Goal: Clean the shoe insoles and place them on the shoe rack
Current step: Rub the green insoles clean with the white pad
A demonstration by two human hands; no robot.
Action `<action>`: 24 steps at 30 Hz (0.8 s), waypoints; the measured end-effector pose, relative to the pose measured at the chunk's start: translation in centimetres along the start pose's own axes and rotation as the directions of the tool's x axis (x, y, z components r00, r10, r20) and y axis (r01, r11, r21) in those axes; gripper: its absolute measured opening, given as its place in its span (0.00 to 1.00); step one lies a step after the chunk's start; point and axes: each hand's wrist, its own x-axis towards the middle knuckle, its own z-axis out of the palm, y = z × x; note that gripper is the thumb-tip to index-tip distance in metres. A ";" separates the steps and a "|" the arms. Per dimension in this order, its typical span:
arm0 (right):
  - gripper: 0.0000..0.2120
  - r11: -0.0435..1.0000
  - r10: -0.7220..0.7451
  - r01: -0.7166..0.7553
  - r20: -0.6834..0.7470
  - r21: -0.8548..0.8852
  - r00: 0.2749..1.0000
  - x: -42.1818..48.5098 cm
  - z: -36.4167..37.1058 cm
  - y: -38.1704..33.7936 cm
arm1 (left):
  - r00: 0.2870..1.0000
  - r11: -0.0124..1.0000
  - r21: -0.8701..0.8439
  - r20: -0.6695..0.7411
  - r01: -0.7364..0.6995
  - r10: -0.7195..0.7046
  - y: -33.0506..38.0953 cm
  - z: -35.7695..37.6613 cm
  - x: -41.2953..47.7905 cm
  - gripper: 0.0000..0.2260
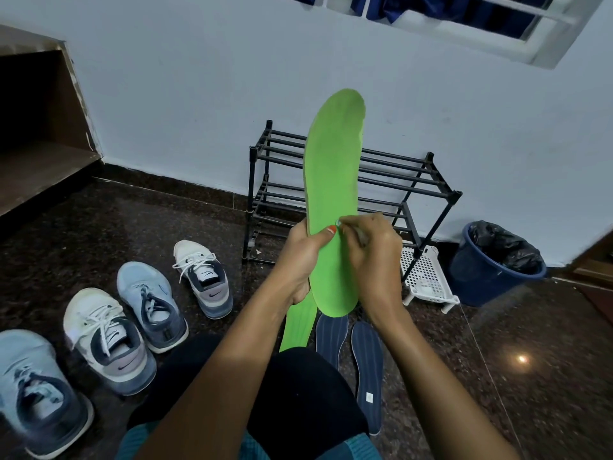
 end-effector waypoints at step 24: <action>0.07 0.997 0.046 -0.046 0.004 0.057 0.999 1.1 -0.4 0.5 | 0.997 0.999 0.014 0.067 0.036 -0.037 -0.2 -0.5 0.1 0.08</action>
